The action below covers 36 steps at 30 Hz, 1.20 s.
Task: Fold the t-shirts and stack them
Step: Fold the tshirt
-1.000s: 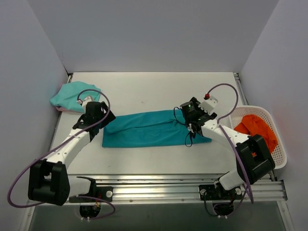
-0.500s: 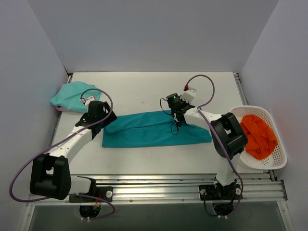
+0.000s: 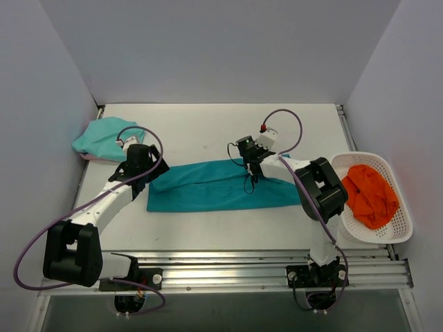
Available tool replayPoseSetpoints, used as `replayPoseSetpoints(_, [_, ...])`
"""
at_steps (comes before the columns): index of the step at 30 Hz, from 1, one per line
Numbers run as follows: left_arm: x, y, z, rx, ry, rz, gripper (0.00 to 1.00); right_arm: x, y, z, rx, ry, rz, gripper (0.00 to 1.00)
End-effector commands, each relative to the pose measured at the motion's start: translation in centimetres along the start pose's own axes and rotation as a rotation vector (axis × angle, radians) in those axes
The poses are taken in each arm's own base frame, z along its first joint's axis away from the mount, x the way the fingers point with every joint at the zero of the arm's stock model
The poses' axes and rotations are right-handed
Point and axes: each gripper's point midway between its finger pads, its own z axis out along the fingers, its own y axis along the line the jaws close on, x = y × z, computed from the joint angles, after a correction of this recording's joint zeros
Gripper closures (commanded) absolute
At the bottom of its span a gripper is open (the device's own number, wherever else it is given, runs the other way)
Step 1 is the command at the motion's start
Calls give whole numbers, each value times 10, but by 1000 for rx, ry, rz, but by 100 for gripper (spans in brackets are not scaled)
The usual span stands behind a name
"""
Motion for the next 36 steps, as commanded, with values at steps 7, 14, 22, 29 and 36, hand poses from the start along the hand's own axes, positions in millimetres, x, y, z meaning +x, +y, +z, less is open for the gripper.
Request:
replayPoseSetpoints(7, [-16,-15,-7,59,-52,-3,6,-4,-14,-22,-1,0,14,100])
replayPoseSetpoints(14, [-17,-16,-13,73,-56,-8,6,18,-31,-33,18,51,0,100])
replayPoseSetpoints(22, [-14,-15,-12,74,-50,-8,6,47,-24,-89,-65,85,-30,100])
replayPoseSetpoints(29, [-16,-15,-18,82,-59,-7,6,107,-42,-168,-151,136,-109,100])
replayPoseSetpoints(36, [-16,-18,-13,86,-52,-13,6,88,-44,-225,-157,7,-109,97])
